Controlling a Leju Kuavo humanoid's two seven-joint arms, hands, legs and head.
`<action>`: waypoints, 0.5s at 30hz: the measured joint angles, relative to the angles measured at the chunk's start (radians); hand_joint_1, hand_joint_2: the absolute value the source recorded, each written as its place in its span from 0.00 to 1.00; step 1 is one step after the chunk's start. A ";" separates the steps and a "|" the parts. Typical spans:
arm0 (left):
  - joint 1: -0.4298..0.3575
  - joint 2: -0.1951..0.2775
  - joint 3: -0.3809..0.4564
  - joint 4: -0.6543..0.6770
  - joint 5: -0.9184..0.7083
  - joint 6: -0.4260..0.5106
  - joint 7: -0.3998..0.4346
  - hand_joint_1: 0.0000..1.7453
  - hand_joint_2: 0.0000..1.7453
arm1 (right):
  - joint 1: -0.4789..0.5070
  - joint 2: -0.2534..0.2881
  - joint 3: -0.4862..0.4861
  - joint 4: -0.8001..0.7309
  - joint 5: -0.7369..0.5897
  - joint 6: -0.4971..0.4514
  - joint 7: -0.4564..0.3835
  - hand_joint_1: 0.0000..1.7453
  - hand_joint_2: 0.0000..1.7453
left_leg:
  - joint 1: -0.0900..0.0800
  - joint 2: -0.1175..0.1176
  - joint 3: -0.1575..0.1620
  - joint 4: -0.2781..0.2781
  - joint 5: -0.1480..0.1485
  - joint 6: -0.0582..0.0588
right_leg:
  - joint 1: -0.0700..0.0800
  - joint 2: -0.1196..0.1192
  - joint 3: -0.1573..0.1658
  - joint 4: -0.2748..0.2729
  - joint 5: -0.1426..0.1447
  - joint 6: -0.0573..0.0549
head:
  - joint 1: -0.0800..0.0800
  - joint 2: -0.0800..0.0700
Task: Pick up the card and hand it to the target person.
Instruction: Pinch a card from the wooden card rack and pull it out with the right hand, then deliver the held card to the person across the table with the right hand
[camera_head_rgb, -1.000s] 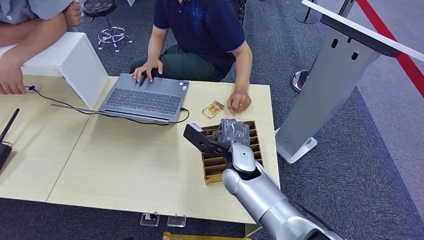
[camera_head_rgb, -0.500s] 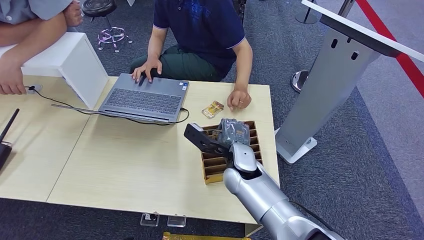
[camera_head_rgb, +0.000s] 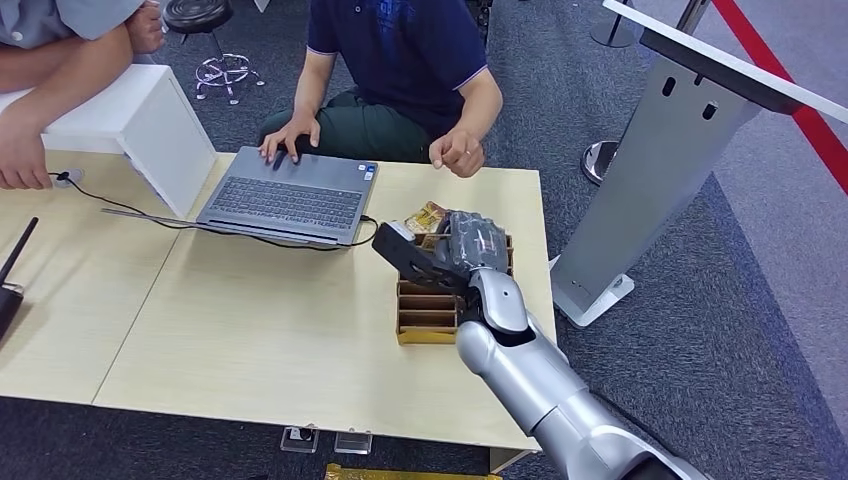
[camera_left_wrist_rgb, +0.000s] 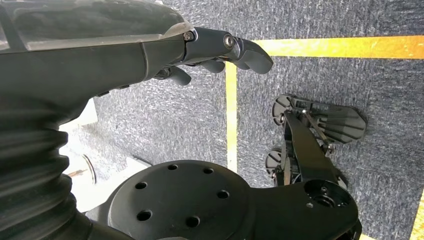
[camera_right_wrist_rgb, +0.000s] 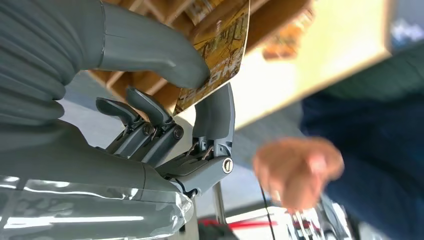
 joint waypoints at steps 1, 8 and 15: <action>0.000 0.000 0.000 0.000 0.000 0.000 -0.001 0.00 1.00 | -0.005 -0.004 -0.002 -0.014 0.002 -0.014 -0.007 1.00 1.00 | 0.000 0.000 0.000 0.000 0.000 0.000 | 0.000 0.000 0.000 0.000 0.000 0.000 | 0.000 0.000; -0.001 0.000 0.000 0.000 0.000 0.001 -0.005 0.00 1.00 | -0.038 -0.027 -0.016 -0.081 0.011 -0.052 -0.028 1.00 1.00 | 0.000 0.000 0.000 0.000 0.000 0.000 | 0.000 0.000 0.000 0.000 0.000 0.000 | 0.000 0.000; -0.005 -0.001 -0.001 0.000 0.000 0.003 -0.007 0.00 1.00 | -0.046 -0.035 -0.020 -0.091 0.033 -0.094 -0.049 1.00 1.00 | 0.000 0.000 0.000 0.000 0.000 0.000 | 0.000 0.000 0.000 0.000 0.000 0.000 | 0.000 0.000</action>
